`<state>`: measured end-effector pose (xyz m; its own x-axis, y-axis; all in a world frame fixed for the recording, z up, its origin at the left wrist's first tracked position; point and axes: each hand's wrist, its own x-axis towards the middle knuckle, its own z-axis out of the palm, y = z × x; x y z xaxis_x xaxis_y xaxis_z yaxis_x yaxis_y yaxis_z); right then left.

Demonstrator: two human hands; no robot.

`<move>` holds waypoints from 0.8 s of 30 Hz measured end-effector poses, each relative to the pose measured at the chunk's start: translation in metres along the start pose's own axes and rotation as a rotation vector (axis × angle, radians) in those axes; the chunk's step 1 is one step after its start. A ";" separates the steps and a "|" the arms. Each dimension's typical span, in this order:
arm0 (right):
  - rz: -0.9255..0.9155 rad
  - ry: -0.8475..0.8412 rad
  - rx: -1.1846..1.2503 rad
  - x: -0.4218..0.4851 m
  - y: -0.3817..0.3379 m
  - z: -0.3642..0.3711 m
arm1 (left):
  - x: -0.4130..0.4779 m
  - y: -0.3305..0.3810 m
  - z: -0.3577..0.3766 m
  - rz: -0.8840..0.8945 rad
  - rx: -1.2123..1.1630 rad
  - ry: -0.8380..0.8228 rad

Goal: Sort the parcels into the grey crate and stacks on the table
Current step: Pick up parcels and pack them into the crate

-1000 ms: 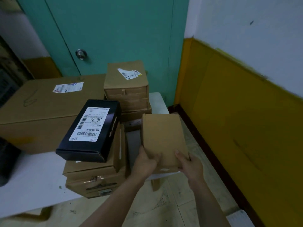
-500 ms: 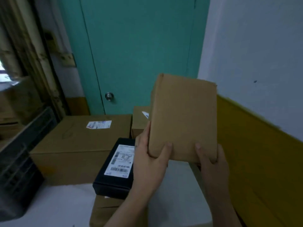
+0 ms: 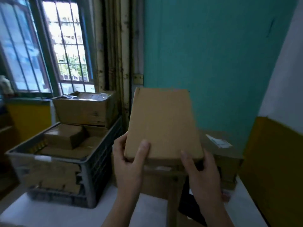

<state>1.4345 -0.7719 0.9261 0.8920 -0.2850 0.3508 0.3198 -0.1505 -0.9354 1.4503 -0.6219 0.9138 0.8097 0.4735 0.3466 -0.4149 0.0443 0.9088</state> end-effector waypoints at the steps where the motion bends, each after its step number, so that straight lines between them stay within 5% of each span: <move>1: 0.001 -0.027 -0.019 -0.006 0.000 0.018 | 0.008 -0.003 -0.019 -0.017 0.013 0.016; 5: 0.040 -0.168 -0.099 -0.029 0.015 0.075 | 0.028 -0.029 -0.085 -0.172 0.016 0.058; 9: 0.288 -0.363 -0.053 -0.062 0.054 0.124 | 0.025 -0.074 -0.144 -0.311 0.074 0.086; 17: 0.750 -0.239 0.008 -0.106 0.143 0.145 | 0.004 -0.155 -0.181 -0.646 0.231 -0.108; 24: 0.894 -0.022 -0.182 -0.139 0.197 0.111 | -0.025 -0.202 -0.171 -0.780 0.248 -0.429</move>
<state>1.4088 -0.6564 0.6882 0.7898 -0.3490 -0.5044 -0.5474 -0.0300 -0.8363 1.4428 -0.4927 0.6819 0.9276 0.0206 -0.3730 0.3730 0.0002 0.9278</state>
